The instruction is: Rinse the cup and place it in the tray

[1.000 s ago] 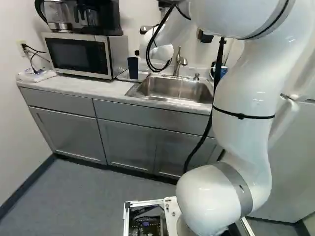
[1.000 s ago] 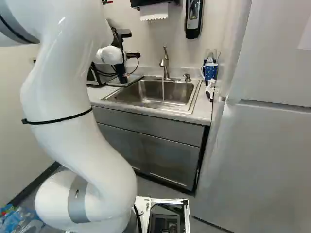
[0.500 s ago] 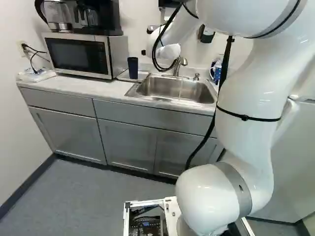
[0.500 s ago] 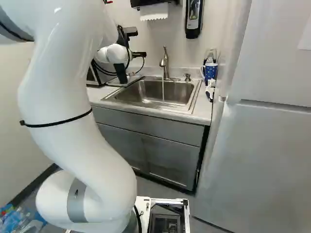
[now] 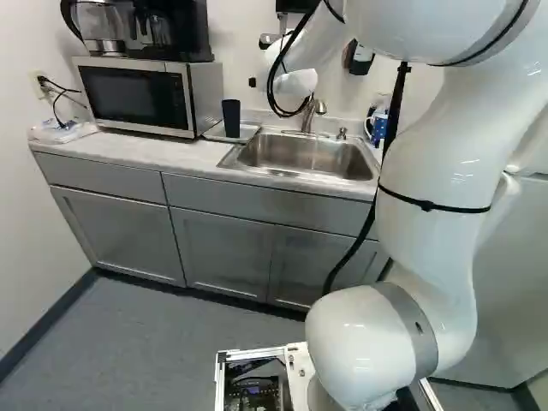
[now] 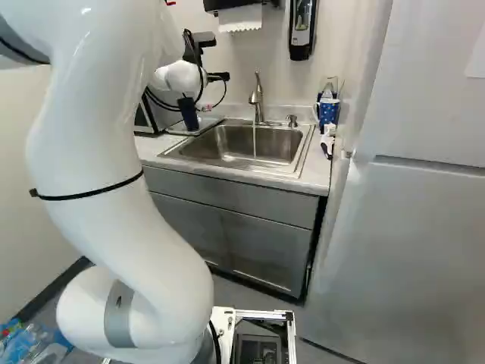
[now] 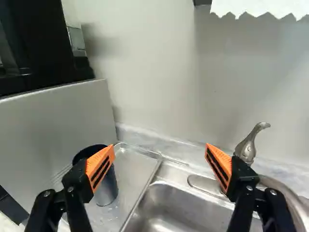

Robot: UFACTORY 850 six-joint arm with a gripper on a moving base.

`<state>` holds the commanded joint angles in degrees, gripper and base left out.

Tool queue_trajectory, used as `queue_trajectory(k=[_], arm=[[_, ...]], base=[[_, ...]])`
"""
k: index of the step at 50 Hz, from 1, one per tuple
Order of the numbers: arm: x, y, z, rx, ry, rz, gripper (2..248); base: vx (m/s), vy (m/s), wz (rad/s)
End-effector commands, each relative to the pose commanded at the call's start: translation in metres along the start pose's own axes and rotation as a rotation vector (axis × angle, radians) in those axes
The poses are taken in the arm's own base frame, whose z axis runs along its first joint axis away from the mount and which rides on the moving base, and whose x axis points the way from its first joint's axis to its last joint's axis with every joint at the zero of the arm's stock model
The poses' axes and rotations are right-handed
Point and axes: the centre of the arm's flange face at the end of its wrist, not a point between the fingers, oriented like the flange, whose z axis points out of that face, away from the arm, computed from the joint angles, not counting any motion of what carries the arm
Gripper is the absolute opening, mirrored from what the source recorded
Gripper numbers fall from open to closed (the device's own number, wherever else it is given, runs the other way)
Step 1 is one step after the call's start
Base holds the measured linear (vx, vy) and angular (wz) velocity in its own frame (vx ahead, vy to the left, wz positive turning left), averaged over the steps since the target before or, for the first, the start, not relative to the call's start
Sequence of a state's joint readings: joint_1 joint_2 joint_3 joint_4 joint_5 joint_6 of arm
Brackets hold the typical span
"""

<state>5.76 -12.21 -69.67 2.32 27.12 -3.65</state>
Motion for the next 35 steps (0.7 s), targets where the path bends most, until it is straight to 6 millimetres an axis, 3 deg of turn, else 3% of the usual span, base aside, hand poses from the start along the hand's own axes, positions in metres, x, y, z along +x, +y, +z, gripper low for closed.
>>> queue_trajectory(k=[35], arm=[[0.037, 0.051, 0.011, -0.082, 0.068, 0.006, 247]], base=[[0.000, 0.000, 0.000]])
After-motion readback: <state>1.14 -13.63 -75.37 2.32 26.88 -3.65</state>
